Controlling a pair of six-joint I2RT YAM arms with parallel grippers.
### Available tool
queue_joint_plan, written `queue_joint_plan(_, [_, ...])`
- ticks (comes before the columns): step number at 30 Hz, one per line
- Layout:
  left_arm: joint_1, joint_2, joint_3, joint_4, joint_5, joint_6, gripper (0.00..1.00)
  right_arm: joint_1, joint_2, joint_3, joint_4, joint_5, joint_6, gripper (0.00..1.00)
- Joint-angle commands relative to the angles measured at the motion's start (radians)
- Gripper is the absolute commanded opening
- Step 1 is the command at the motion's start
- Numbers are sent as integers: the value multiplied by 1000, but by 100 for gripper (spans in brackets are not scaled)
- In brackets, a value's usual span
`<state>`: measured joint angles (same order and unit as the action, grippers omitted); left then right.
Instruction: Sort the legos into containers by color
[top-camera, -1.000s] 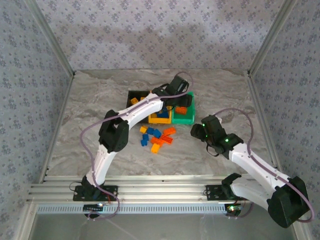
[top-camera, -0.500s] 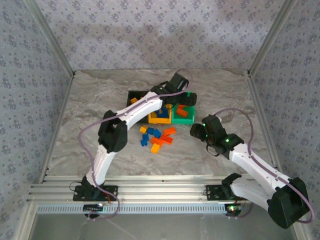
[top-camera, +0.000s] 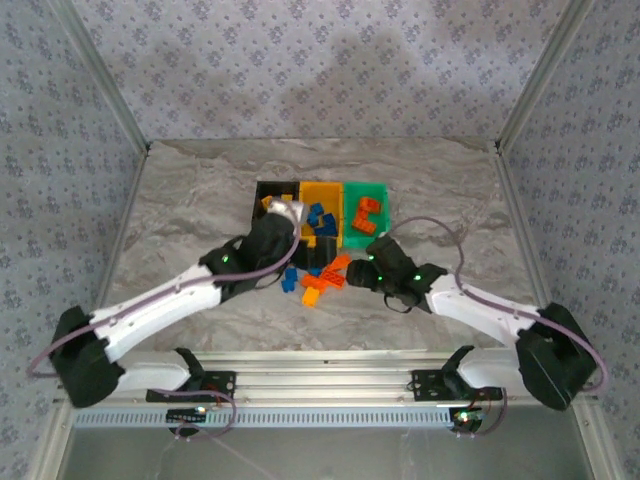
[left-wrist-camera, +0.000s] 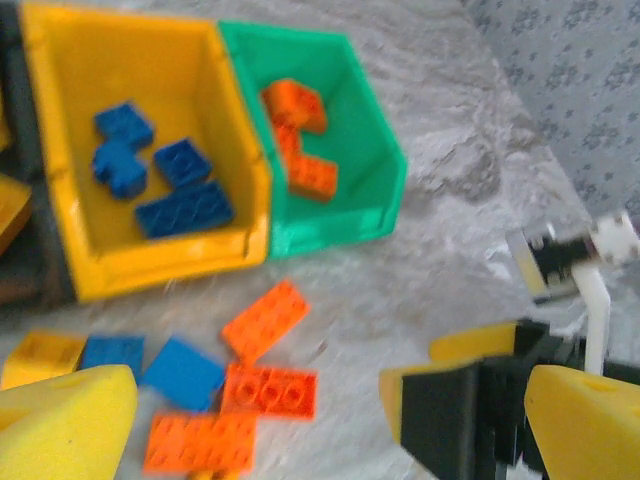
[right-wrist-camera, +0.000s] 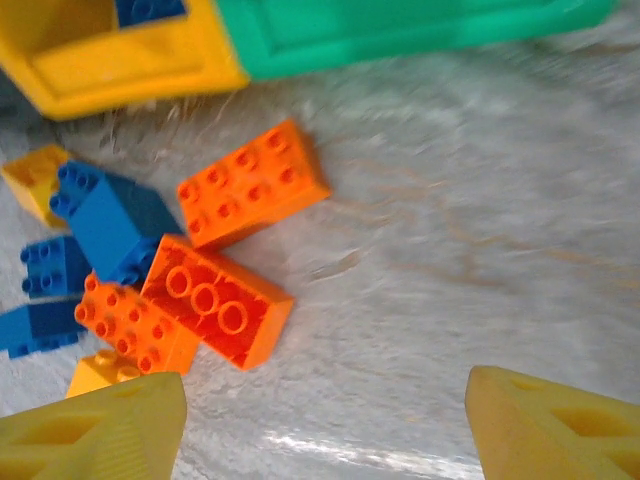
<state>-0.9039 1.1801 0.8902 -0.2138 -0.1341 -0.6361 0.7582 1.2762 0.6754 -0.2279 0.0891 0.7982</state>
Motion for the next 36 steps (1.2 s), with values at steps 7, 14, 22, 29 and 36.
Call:
queue_joint_plan(7, [-10, -375, -313, -119, -134, -176, 99, 80, 246, 156, 40, 74, 50, 75])
queue_joint_plan(14, [-10, -477, -368, -174, -168, -197, 99, 79, 373, 275, -117, 174, 58, 72])
queue_joint_plan(22, [-9, -512, -386, -189, -196, -189, 100, 100, 437, 278, -214, 201, 92, 65])
queue_joint_plan(29, [-8, -536, -394, -197, -211, -180, 99, 110, 365, 187, -286, 235, 167, 63])
queue_joint_plan(36, [-6, -558, -409, -208, -213, -184, 99, 115, 174, 82, -398, 272, 226, 63])
